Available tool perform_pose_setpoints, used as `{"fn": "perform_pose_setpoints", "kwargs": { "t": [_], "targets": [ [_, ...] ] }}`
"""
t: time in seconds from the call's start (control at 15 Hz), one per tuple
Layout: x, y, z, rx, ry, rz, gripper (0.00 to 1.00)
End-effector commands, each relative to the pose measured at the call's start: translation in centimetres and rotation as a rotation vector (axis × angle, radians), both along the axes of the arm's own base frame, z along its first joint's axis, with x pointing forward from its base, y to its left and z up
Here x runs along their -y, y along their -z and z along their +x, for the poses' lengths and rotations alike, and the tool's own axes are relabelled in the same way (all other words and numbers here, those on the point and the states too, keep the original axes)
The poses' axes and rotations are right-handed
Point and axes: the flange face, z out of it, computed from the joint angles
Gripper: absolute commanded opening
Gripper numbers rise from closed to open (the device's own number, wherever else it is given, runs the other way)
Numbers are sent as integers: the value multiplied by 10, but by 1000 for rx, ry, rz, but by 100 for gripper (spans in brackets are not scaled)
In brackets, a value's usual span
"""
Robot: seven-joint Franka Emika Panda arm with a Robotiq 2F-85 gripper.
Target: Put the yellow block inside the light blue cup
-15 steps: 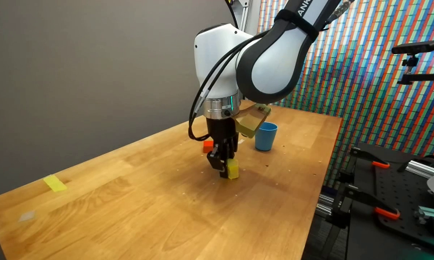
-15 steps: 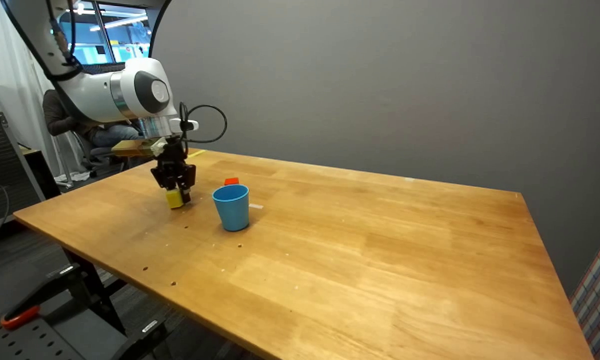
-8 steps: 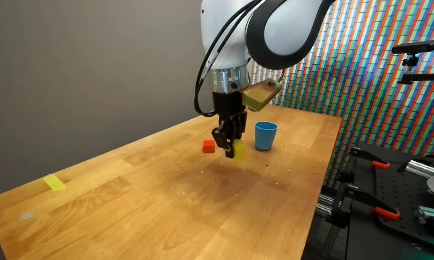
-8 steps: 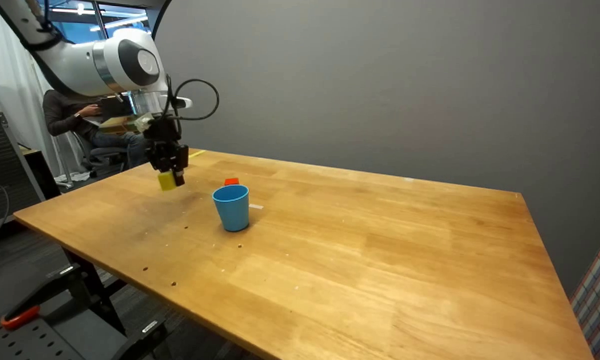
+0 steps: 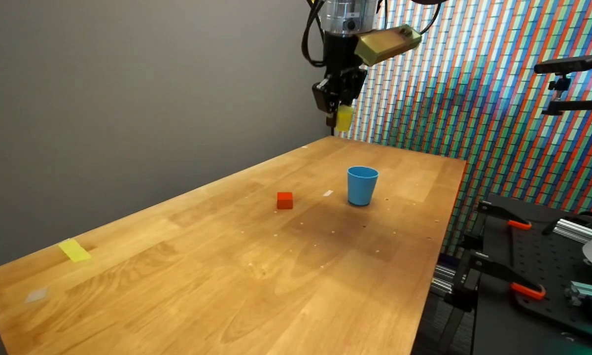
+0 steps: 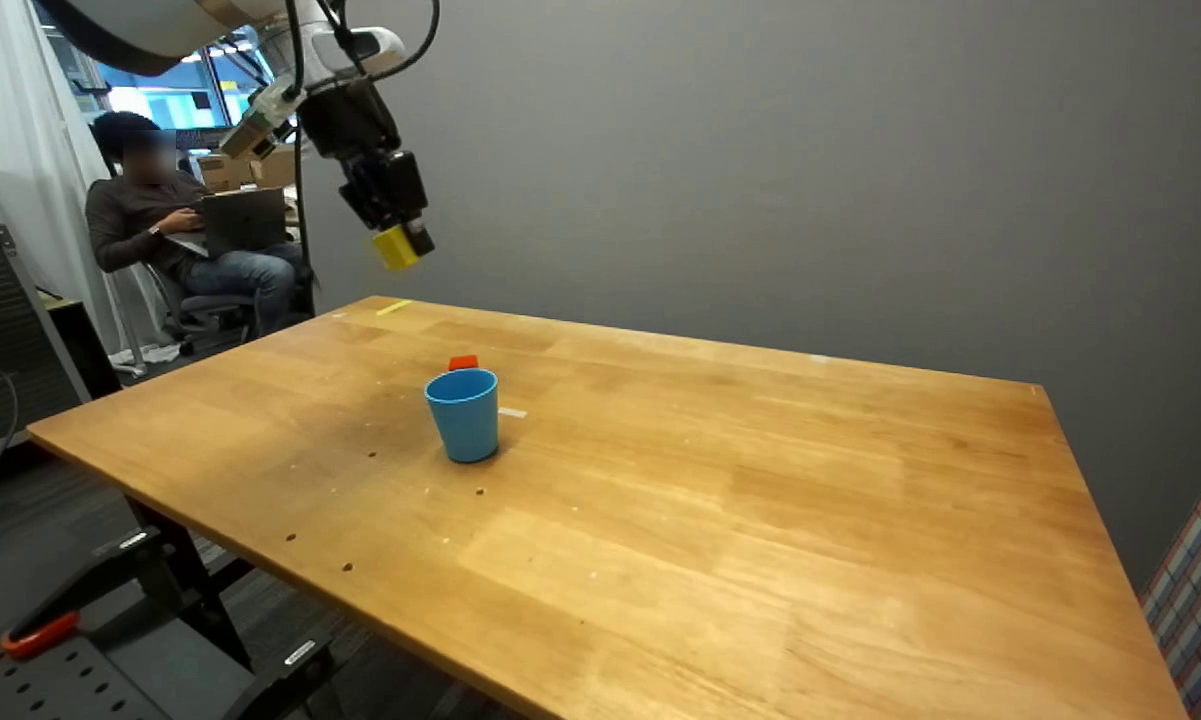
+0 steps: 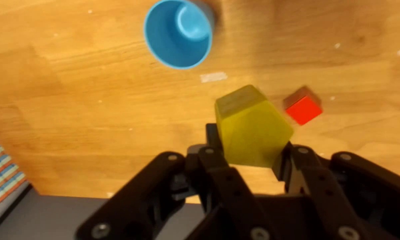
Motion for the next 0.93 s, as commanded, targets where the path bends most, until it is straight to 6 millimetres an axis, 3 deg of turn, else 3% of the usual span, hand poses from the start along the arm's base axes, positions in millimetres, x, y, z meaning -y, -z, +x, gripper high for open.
{"fn": "perform_pose_setpoints", "kwargs": {
  "t": [0.0, 0.4, 0.67, 0.87],
  "targets": [
    [40, -16, 2, 100, 104, -50, 19],
    [72, 46, 5, 18, 219, -47, 19],
    [72, 84, 6, -27, 216, -8, 19],
    [71, 97, 8, -12, 171, 28, 19]
  ]
}}
